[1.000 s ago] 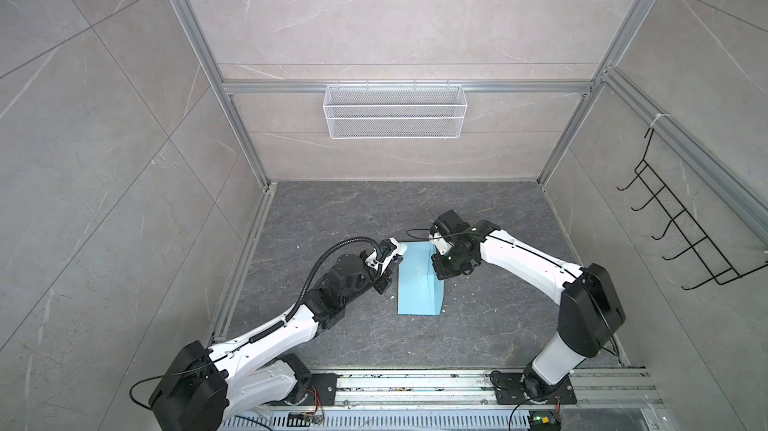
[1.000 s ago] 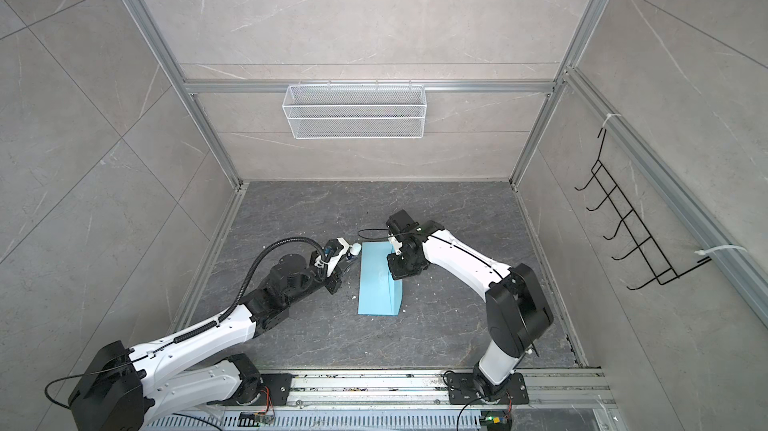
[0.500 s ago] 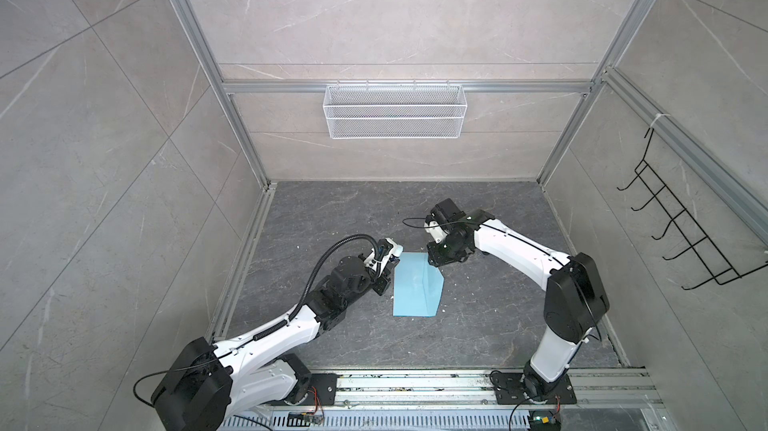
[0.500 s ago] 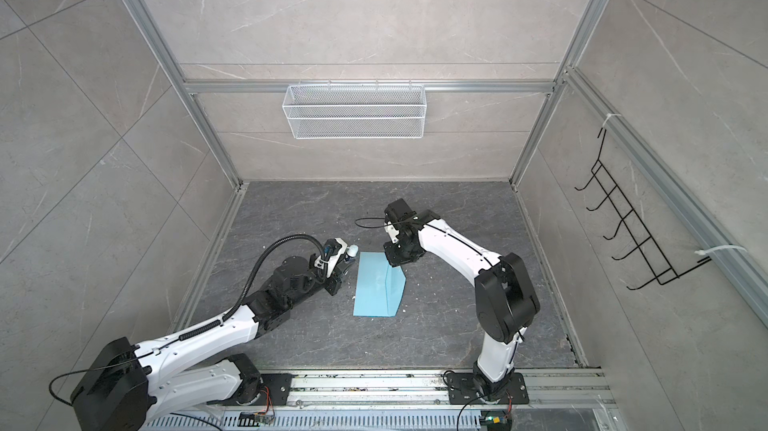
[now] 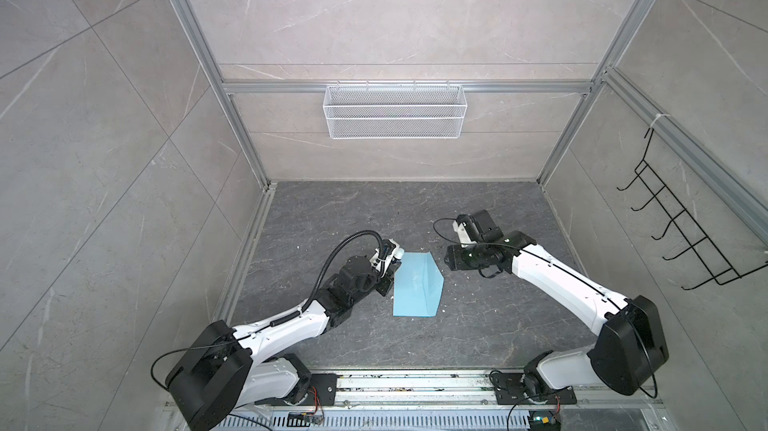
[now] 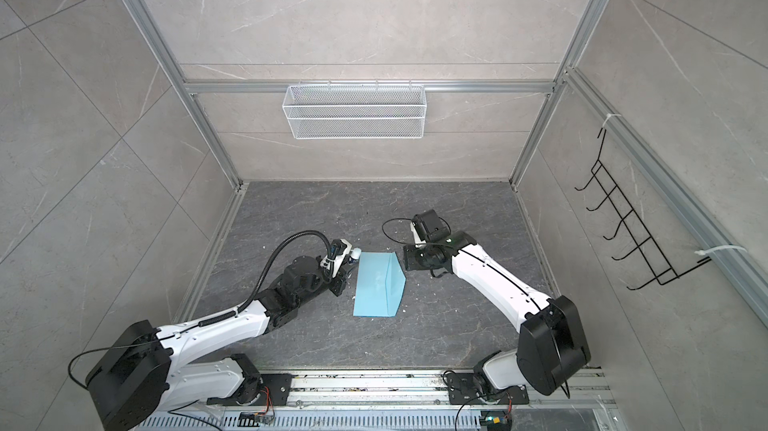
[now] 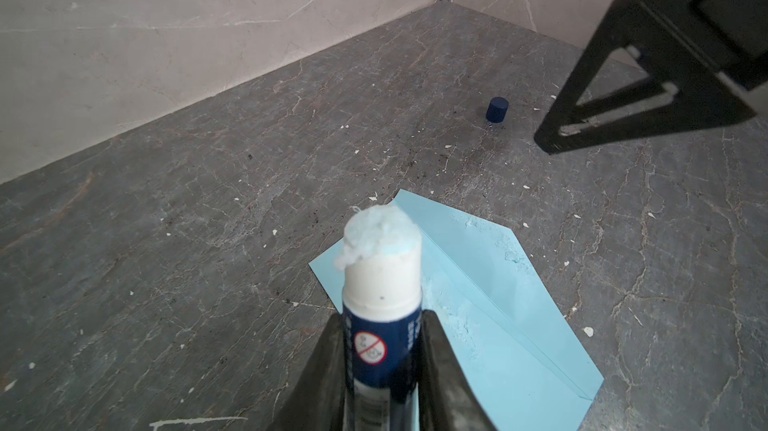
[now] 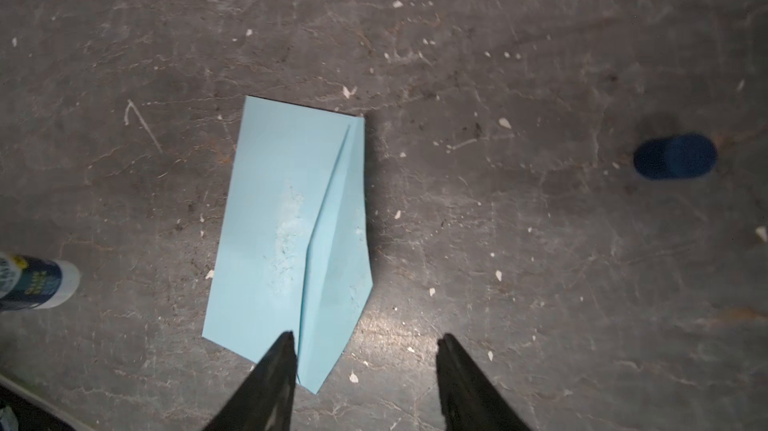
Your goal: Place the letter into the envelope and seal it
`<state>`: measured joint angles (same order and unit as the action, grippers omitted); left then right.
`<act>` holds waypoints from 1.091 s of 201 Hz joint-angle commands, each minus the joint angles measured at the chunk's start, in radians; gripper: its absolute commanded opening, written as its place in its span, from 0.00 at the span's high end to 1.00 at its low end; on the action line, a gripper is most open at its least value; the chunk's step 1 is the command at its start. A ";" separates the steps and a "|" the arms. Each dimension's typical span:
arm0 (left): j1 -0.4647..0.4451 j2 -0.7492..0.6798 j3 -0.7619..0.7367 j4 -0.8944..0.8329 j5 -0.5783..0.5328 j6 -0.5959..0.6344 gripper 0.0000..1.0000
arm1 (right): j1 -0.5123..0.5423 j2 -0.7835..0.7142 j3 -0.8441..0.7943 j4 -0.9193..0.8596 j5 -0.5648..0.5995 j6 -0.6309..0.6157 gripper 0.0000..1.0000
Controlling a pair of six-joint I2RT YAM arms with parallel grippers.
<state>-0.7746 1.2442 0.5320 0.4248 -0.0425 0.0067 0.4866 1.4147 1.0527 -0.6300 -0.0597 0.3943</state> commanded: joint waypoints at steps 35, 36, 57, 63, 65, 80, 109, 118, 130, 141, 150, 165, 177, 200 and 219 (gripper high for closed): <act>-0.002 0.145 -0.007 0.183 0.032 -0.158 1.00 | -0.035 0.027 -0.135 0.123 0.017 0.185 0.58; -0.002 0.147 -0.008 0.185 0.032 -0.161 1.00 | -0.036 0.029 -0.136 0.125 0.016 0.187 0.59; -0.002 0.189 -0.012 0.205 0.036 -0.189 1.00 | -0.042 0.088 -0.155 0.165 -0.004 0.216 0.72; -0.002 0.199 -0.011 0.207 0.037 -0.197 1.00 | -0.043 0.107 -0.159 0.179 -0.015 0.222 0.74; -0.002 0.202 -0.012 0.208 0.039 -0.200 1.00 | -0.043 0.112 -0.160 0.182 -0.020 0.223 0.75; -0.002 0.225 -0.020 0.229 0.032 -0.219 1.00 | -0.045 0.155 -0.163 0.207 -0.047 0.236 0.79; -0.002 0.265 -0.034 0.257 0.018 -0.253 1.00 | -0.045 0.211 -0.173 0.277 -0.130 0.251 0.84; -0.002 0.279 -0.039 0.270 0.017 -0.263 1.00 | -0.045 0.226 -0.173 0.291 -0.153 0.254 0.84; -0.002 0.297 -0.046 0.288 0.018 -0.276 1.00 | -0.045 0.242 -0.175 0.313 -0.186 0.257 0.85; -0.002 0.311 -0.053 0.304 0.018 -0.285 1.00 | -0.045 0.255 -0.178 0.343 -0.226 0.265 0.85; -0.002 0.320 -0.059 0.313 0.020 -0.288 1.00 | -0.045 0.263 -0.183 0.366 -0.257 0.275 0.85; -0.002 0.332 -0.062 0.318 0.020 -0.292 1.00 | -0.044 0.271 -0.190 0.397 -0.291 0.288 0.85; -0.003 0.339 -0.066 0.320 0.019 -0.296 1.00 | -0.043 0.272 -0.194 0.418 -0.312 0.298 0.85; -0.002 0.348 -0.068 0.322 0.015 -0.300 1.00 | -0.043 0.269 -0.200 0.445 -0.338 0.313 0.85; -0.003 0.355 -0.067 0.322 0.015 -0.301 1.00 | -0.040 0.272 -0.202 0.471 -0.361 0.329 0.85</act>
<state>-0.7746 1.5867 0.4648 0.6872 -0.0242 -0.2783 0.4435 1.6749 0.8680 -0.2157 -0.3645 0.6891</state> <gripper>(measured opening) 0.260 0.152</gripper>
